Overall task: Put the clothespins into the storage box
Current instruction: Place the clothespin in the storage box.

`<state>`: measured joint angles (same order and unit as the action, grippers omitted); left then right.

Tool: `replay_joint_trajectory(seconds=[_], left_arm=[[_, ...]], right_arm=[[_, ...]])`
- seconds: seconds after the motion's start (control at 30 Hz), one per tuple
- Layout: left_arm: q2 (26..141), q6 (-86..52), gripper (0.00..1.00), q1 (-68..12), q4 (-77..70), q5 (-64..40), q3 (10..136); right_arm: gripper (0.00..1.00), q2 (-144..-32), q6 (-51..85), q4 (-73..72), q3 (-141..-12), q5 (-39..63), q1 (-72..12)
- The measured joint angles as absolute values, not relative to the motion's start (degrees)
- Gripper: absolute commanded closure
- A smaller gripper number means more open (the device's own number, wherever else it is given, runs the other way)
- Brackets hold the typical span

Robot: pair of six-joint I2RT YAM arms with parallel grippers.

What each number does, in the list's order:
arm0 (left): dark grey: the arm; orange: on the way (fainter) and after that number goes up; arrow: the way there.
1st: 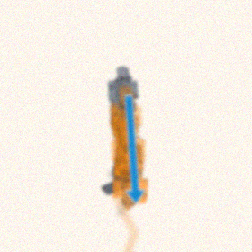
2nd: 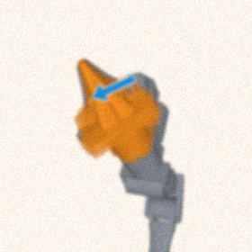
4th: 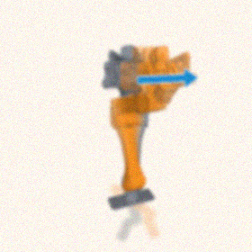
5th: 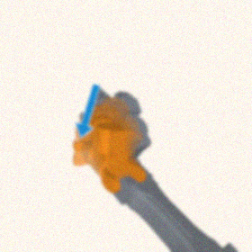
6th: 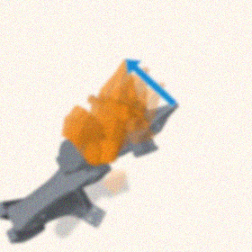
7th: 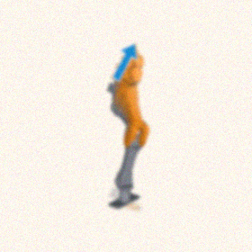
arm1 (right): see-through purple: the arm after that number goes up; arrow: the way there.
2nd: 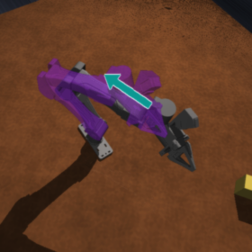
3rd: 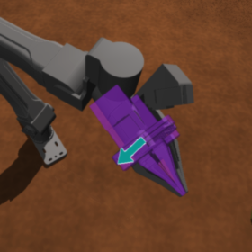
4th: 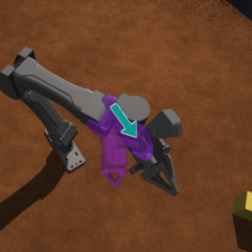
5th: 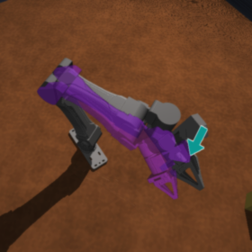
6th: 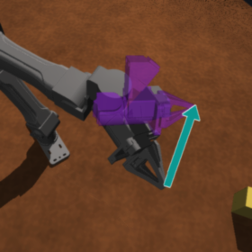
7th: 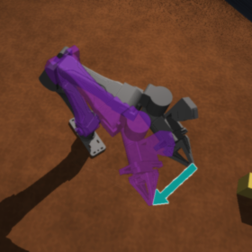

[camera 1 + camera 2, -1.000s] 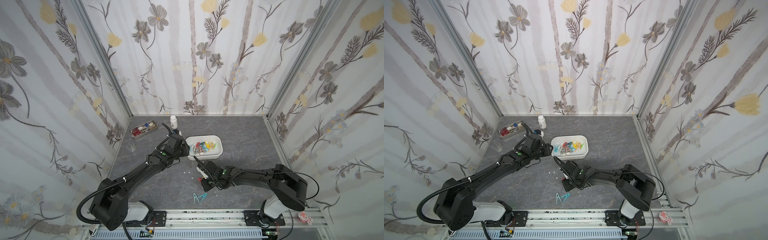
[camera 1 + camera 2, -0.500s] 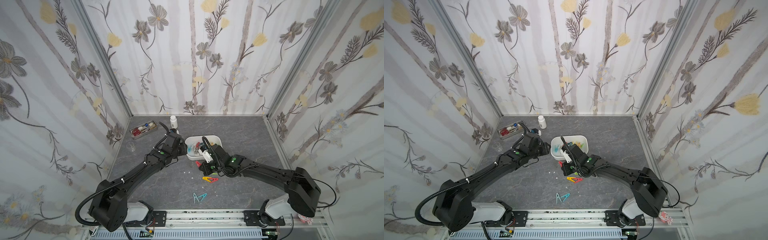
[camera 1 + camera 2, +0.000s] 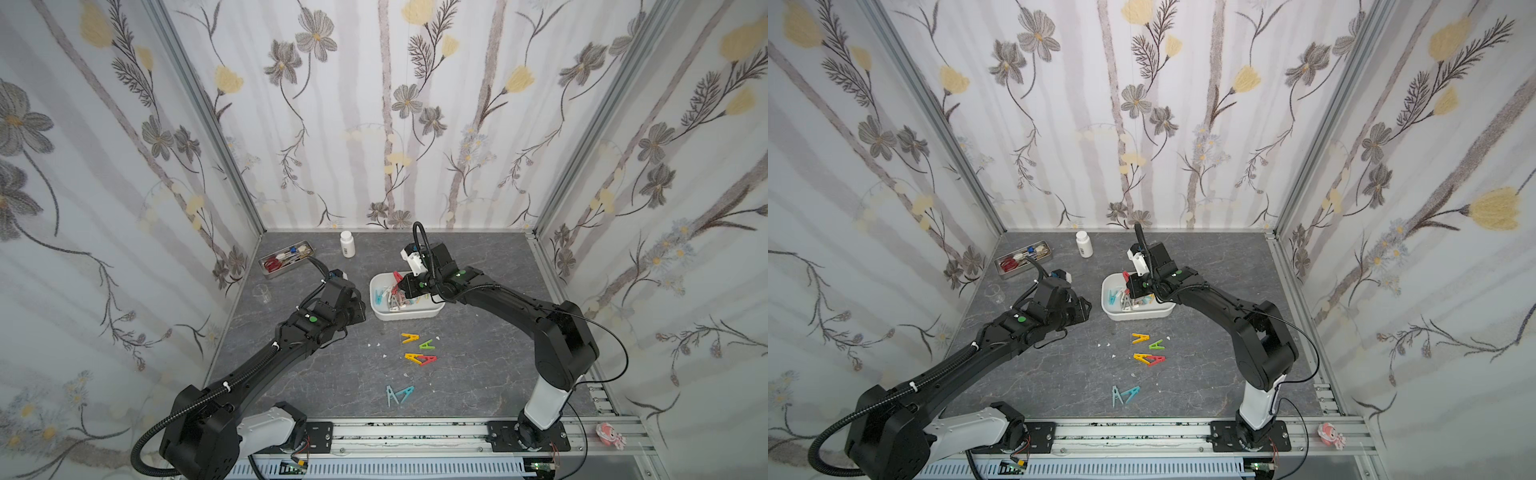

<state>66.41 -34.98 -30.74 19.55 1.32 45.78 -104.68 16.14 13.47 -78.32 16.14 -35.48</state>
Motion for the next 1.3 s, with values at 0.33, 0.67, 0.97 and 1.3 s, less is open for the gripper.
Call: replay_joint_trajectory(seconds=[0.33, 0.67, 0.97, 1.3], left_arm=[[66.4, -36.2, 0.58, -30.7, 20.0, 1.3, 44.2], [66.6, -36.2, 0.57, -30.7, 20.1, 0.5, 44.2], [67.2, -36.1, 0.58, -31.0, 20.0, -2.9, 43.0], [68.3, -37.6, 0.58, -41.7, 22.1, -6.7, 40.3]], right_arm=[[0.94, -108.4, 14.0, 14.3, -78.6, 15.6, -34.2], [0.79, -108.5, 13.4, 14.9, -79.5, 14.5, -34.2], [0.79, -105.5, 13.4, 14.8, -77.1, 14.5, -34.4], [0.79, -97.4, 14.5, 12.0, -69.6, 14.2, -36.4]])
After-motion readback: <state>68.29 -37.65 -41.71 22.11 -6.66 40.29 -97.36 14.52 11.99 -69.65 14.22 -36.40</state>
